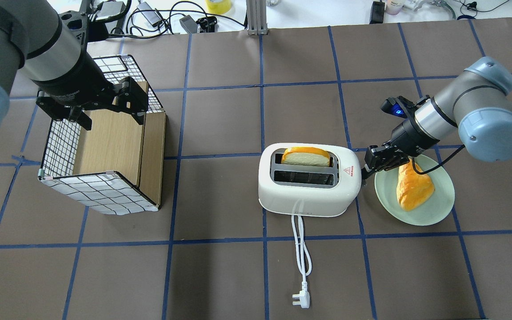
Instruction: Press toaster with right arm
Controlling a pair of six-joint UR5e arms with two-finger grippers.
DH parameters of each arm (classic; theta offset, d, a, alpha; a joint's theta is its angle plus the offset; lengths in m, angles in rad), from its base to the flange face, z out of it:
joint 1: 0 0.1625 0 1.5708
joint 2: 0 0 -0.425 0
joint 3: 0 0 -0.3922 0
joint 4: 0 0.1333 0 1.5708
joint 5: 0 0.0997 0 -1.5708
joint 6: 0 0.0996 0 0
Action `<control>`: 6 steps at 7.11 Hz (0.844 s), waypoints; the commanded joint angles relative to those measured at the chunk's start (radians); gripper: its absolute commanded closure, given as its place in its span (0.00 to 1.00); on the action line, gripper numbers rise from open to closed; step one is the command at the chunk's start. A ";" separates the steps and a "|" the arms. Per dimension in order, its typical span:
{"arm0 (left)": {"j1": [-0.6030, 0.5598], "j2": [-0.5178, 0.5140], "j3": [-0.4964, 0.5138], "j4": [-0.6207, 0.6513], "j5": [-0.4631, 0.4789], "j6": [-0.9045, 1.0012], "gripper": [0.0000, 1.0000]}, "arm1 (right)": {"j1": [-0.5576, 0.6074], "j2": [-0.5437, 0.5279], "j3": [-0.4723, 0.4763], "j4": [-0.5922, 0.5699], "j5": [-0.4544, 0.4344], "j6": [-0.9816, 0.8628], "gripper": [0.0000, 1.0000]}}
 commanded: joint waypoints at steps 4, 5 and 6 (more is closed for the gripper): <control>0.000 0.000 0.000 0.000 0.000 0.000 0.00 | -0.003 -0.072 -0.009 0.005 -0.068 0.108 1.00; 0.000 0.000 0.000 0.000 0.000 0.000 0.00 | -0.002 -0.113 -0.047 0.013 -0.112 0.198 1.00; 0.000 0.000 0.000 0.000 0.000 0.000 0.00 | 0.002 -0.141 -0.129 0.122 -0.166 0.221 1.00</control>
